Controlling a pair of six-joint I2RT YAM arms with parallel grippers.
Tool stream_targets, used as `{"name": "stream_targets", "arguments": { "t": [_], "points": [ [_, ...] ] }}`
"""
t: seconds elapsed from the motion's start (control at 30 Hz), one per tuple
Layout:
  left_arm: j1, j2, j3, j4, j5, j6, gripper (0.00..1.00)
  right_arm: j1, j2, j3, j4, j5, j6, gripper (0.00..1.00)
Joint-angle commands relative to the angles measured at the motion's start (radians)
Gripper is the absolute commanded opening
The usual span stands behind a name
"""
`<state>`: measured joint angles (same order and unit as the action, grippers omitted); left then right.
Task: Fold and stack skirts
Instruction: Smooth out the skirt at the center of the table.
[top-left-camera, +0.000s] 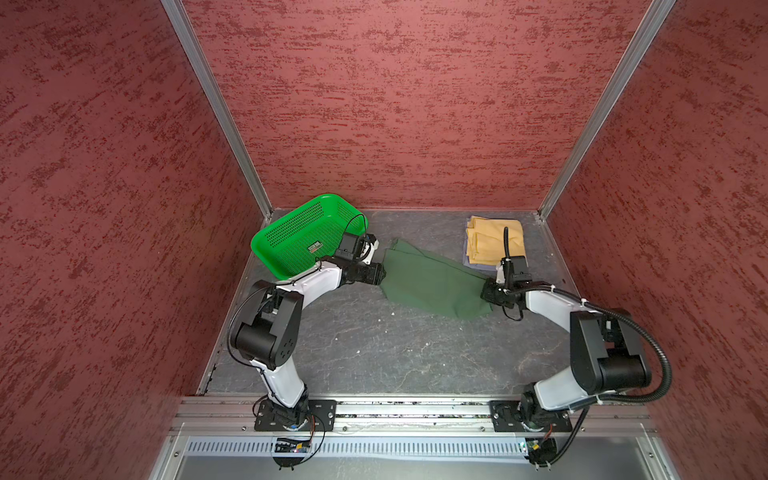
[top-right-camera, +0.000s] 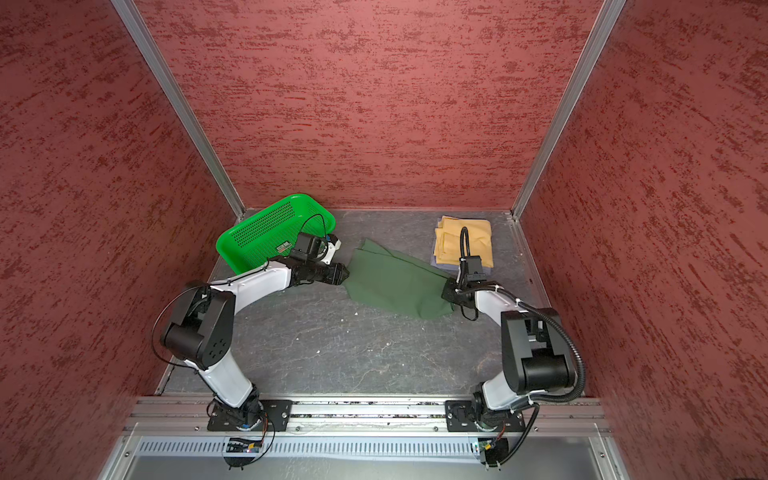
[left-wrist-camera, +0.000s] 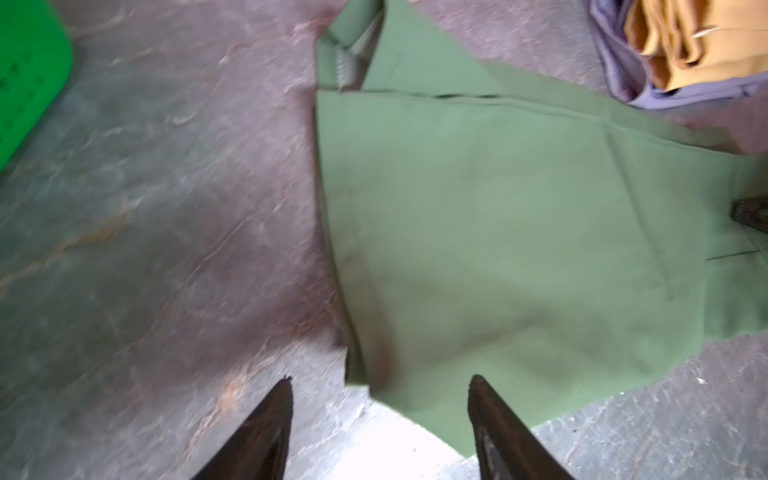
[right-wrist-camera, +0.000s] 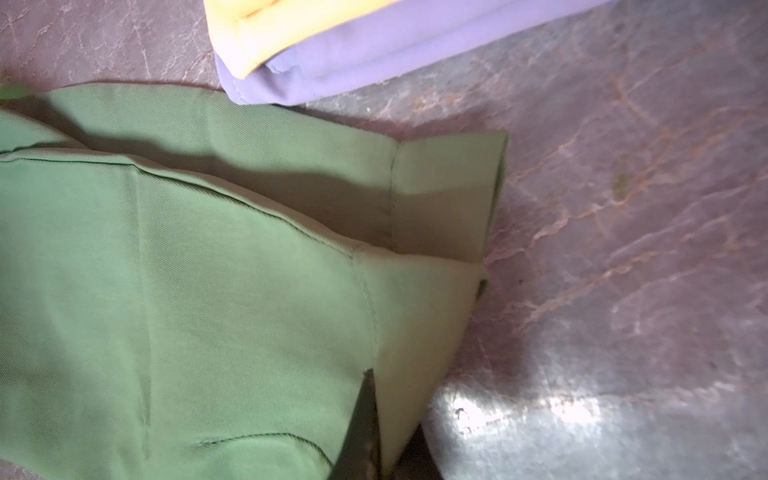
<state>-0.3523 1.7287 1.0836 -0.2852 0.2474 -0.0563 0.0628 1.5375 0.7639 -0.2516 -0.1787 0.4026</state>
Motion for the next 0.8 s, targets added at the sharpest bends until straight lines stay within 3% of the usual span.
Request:
{"name": "stream_targets", "arguments": {
  "t": [0.0,0.2,0.37,0.47,0.6,0.77],
  "points": [
    [0.005,-0.052,-0.049,-0.026,-0.031,-0.074,0.62,0.0,-0.003,0.01,0.001,-0.004,-0.017,0.0],
    [-0.023,-0.093,-0.132,0.025,0.039,-0.049,0.49,-0.001,0.0,0.011,0.001,-0.011,-0.024,0.0],
    [-0.088,-0.04,-0.099,0.038,0.026,0.003,0.44,0.0,0.001,0.015,0.002,-0.015,-0.029,0.0],
    [-0.128,0.037,-0.024,0.006,-0.046,0.047,0.31,-0.001,0.001,0.02,0.004,-0.019,-0.029,0.0],
    [-0.184,0.127,0.064,-0.02,-0.159,0.11,0.26,0.0,-0.004,0.018,0.003,-0.022,-0.029,0.0],
    [-0.244,0.163,0.108,0.022,-0.204,0.162,0.27,0.0,-0.007,0.021,-0.006,-0.021,-0.036,0.0]
  ]
}}
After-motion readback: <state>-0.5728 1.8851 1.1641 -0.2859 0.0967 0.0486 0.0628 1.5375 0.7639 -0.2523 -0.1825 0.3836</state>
